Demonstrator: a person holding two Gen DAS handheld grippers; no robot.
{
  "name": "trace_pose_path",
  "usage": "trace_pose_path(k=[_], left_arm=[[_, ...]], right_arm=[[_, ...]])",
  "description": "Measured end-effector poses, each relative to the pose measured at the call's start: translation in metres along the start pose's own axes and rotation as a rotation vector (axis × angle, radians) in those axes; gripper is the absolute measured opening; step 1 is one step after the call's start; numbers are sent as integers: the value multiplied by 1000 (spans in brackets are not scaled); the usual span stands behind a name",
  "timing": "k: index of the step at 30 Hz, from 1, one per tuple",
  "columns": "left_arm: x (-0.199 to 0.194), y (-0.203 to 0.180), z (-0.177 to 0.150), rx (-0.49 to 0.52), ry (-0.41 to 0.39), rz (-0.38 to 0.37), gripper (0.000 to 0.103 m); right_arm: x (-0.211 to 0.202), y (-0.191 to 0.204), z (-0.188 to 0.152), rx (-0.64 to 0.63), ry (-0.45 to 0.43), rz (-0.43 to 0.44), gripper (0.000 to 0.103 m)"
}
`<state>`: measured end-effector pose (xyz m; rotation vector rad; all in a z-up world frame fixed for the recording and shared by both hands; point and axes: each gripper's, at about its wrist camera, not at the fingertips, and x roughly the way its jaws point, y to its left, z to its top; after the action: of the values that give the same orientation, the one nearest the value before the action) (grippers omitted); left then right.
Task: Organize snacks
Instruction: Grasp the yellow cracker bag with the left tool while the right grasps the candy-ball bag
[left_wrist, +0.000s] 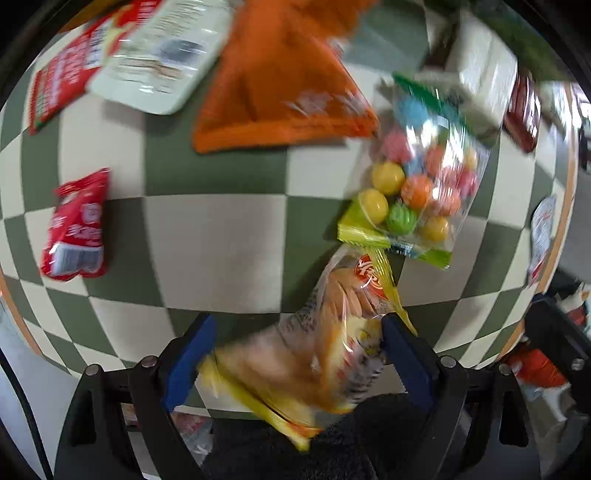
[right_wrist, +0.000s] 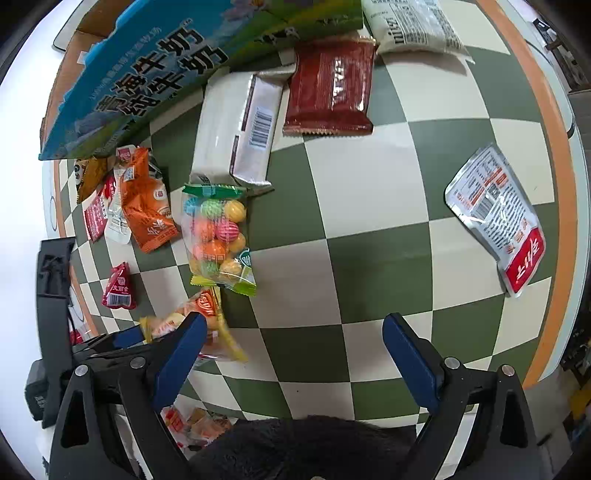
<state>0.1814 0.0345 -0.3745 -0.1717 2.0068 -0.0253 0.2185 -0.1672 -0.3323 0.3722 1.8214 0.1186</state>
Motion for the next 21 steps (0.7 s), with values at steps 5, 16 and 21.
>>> trace_pose_path(k=[5, 16, 21], left_arm=[[4, -11, -3, 13, -16, -43, 67], [-32, 14, -27, -21, -141, -4, 47], [-37, 43, -32, -59, -193, -11, 49]], right_arm=[[6, 1, 0, 5, 1, 2, 98], [16, 33, 18, -29, 10, 33, 98], [44, 64, 34, -54, 43, 5, 98]])
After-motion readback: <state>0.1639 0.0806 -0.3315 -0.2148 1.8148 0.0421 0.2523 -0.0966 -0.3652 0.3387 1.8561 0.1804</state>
